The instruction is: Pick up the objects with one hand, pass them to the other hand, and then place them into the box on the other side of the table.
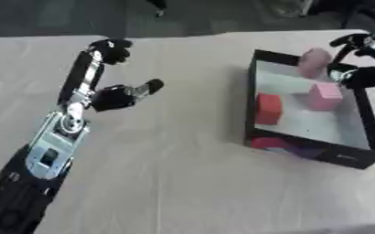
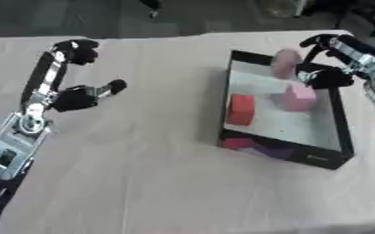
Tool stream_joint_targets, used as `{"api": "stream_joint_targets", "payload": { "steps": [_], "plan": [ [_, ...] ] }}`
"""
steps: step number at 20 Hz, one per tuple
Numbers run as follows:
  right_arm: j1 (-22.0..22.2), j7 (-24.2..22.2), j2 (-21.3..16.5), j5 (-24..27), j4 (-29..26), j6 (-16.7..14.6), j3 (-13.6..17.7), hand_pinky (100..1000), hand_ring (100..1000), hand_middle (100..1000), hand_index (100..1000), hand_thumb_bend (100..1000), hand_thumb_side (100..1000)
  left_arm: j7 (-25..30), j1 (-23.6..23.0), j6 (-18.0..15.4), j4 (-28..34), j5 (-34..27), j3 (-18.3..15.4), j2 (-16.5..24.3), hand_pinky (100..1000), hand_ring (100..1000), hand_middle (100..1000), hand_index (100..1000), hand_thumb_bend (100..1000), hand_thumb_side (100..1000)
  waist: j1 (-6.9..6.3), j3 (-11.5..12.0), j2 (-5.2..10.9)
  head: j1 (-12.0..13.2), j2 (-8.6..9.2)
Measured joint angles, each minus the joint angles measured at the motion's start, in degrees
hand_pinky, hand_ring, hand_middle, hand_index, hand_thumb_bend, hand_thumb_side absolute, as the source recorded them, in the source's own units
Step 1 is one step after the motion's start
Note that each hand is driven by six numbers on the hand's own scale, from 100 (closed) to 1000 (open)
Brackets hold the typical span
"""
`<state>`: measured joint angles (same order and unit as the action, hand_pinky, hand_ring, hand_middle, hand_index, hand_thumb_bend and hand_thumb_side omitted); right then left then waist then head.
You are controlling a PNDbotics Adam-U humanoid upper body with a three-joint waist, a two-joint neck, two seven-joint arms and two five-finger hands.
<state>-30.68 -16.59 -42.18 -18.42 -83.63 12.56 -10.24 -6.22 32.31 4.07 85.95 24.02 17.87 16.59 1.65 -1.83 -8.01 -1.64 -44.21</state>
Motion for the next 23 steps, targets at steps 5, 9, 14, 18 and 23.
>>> {"api": "stream_joint_targets", "payload": {
  "steps": [5, 9, 14, 18, 23],
  "plan": [
    [0.5, 1.3, 0.0, -1.0, 1.6, -0.8, 0.3, 991, 1000, 839, 1000, 100, 796, 0.1, 0.0, 0.0, 0.0, -0.1, 0.0, 0.0, 728, 657, 618, 793, 754, 469, 0.00, 0.1, 0.00, 0.2, 0.00],
    [0.8, 2.8, 0.0, -0.9, 2.8, -1.1, 1.1, 1000, 1000, 844, 1000, 100, 763, 0.1, 0.0, 0.1, 0.1, -0.2, 0.0, 0.0, 726, 656, 617, 793, 752, 470, 0.00, 0.1, 0.00, 0.5, 0.00],
    [1.5, 6.1, 0.6, 7.6, 1.9, -0.7, 2.9, 1000, 1000, 828, 1000, 100, 716, -0.6, -0.1, 0.6, 0.6, -0.8, -1.0, 0.0, 721, 648, 612, 793, 726, 481, 0.00, 0.1, 0.00, 1.4, 0.00],
    [2.8, 11.4, 1.3, 20.9, -2.4, -2.4, 5.2, 1000, 1000, 802, 1000, 100, 612, -2.6, -0.7, 1.3, 2.2, -3.5, -3.2, 1.2, 720, 642, 619, 799, 672, 509, -0.16, 0.1, 0.00, 2.1, 0.00],
    [5.1, 18.0, 2.0, 32.7, -8.8, -3.4, 7.8, 1000, 1000, 795, 1000, 100, 586, -6.1, -2.3, 2.5, 5.4, -10.4, -7.0, 4.6, 726, 646, 649, 808, 559, 560, -0.59, 0.3, 0.00, 3.4, -0.01]
  ]
}}
